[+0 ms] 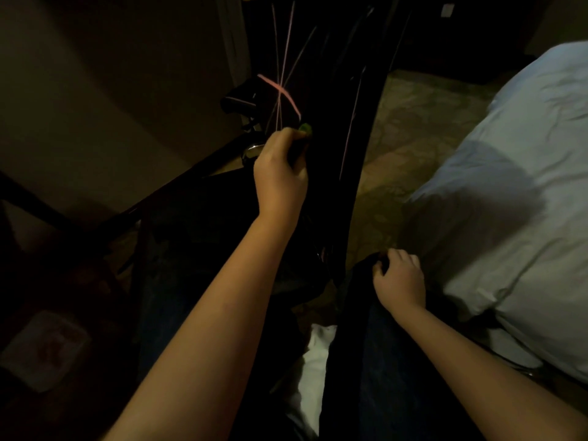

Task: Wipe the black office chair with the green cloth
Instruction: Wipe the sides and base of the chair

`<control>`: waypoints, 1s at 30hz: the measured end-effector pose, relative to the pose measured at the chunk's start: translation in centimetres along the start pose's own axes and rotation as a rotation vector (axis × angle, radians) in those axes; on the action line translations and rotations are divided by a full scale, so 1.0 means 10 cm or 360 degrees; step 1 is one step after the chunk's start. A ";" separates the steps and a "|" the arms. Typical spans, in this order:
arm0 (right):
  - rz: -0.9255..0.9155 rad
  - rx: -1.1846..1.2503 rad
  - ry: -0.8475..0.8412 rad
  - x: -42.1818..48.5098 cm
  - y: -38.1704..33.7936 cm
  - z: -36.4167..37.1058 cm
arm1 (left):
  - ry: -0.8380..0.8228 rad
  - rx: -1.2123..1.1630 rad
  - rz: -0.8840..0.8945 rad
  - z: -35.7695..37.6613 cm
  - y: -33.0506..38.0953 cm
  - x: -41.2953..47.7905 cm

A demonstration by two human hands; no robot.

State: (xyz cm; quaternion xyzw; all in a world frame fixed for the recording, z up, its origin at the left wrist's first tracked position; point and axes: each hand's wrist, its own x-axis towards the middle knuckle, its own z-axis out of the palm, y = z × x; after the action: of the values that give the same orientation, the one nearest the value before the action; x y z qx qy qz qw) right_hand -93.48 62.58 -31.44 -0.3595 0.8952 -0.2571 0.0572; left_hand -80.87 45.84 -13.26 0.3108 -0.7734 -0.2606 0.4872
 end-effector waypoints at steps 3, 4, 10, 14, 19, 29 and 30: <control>-0.0009 -0.0012 -0.0037 0.01 -0.05 0.00 | 0.0038 -0.0047 0.0072 0.00 -0.05 -0.09; -0.0016 -0.0022 -0.0046 0.01 -0.05 0.00 | 0.0050 -0.0053 0.0085 0.02 -0.07 -0.12; 0.0012 0.0045 0.0022 -0.01 0.03 -0.06 | 0.0037 -0.0083 0.0025 0.05 -0.23 -0.28; 0.0029 0.0069 0.0052 -0.01 0.04 -0.06 | 0.0011 -0.0044 -0.0016 0.09 -0.35 -0.36; -0.0121 -0.0098 -0.0001 0.00 -0.04 0.01 | -0.0070 -0.0013 -0.0135 0.14 -0.53 -0.53; -0.0203 -0.0003 0.0029 0.04 -0.08 0.13 | -0.0496 0.0342 -0.0290 0.45 -0.99 -0.97; -0.0197 0.0002 0.0028 0.04 -0.08 0.13 | -0.0438 0.0324 -0.0349 0.50 -0.98 -1.00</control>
State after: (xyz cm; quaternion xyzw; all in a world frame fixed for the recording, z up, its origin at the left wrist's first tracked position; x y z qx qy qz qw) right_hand -92.95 61.29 -32.13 -0.4120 0.8715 -0.2639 0.0334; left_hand -79.94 47.10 -28.09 0.4023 -0.8166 -0.2725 0.3116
